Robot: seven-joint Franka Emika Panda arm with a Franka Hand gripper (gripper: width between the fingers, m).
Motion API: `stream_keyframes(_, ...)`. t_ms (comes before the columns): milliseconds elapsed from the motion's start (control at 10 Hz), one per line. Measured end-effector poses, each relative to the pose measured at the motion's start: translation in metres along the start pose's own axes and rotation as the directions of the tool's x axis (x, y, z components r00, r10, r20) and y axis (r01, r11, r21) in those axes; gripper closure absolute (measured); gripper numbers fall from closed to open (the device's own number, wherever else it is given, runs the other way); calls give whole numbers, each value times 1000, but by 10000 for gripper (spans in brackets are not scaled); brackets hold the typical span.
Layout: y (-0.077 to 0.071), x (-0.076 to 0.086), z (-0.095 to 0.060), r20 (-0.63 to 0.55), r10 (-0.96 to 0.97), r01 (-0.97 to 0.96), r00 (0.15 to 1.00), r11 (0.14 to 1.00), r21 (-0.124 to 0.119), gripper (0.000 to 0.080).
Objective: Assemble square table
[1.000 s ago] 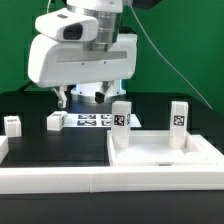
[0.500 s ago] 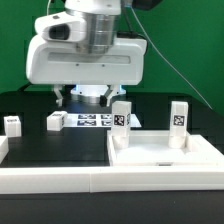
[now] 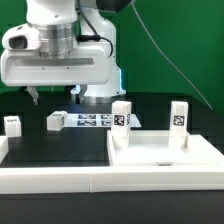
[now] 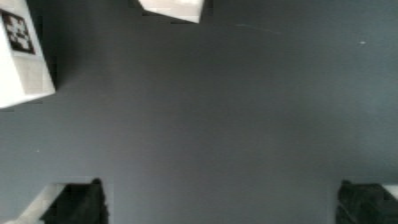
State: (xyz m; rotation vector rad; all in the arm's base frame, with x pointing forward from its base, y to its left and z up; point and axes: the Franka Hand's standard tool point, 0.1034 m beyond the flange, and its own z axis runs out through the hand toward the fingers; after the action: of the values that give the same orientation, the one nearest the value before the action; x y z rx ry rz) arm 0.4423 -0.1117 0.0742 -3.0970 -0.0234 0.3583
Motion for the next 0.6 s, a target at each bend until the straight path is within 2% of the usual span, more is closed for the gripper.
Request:
stream_keyframes(300, -1, 0, 1, 3, -1, 1, 1000, 1000, 0, 151)
stream_keyframes(400, 2, -4, 4, 4, 24, -24, 1000, 1000, 12, 151)
stream_keyframes(500, 10, -17, 12, 16, 71, -72, 997, 997, 29, 151)
stream_keyframes(600, 14, -29, 20, 21, 87, -87, 996, 996, 27, 151)
